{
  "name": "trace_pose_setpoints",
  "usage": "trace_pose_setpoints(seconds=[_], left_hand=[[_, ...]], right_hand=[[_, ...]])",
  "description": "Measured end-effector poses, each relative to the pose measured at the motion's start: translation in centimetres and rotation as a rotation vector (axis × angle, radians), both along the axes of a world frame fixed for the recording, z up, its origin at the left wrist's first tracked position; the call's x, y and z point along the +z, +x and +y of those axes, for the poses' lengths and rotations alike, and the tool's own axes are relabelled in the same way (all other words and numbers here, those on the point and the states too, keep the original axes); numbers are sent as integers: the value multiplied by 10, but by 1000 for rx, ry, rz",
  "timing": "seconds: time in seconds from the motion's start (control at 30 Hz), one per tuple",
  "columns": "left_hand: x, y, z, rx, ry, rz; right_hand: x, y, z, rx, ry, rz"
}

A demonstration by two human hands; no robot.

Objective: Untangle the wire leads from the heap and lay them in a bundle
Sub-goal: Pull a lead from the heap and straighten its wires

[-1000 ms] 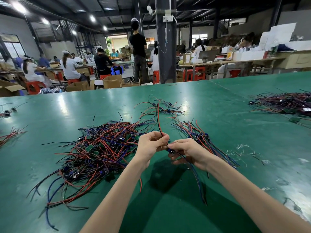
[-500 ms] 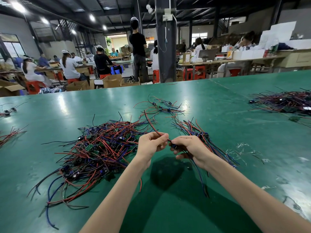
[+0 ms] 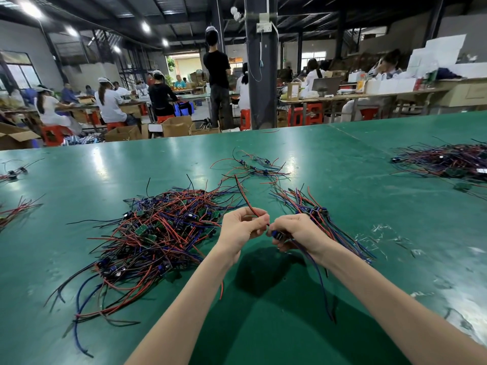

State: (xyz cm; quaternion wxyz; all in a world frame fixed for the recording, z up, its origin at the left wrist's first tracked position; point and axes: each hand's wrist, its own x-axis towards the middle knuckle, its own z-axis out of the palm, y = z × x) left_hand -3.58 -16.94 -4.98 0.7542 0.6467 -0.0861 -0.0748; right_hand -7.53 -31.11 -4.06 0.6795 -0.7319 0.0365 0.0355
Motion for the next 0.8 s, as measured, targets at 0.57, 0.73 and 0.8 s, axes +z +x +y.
trace_pose_setpoints(seconds=[0.57, 0.73, 0.8], left_hand=[[-10, 16, 16, 417, 509, -502], [-3, 23, 25, 455, 329, -260], [0, 22, 25, 431, 131, -91]], right_hand=[[-2, -2, 5, 23, -101, -36], [-2, -2, 5, 43, -111, -34], [-3, -1, 5, 40, -114, -27]])
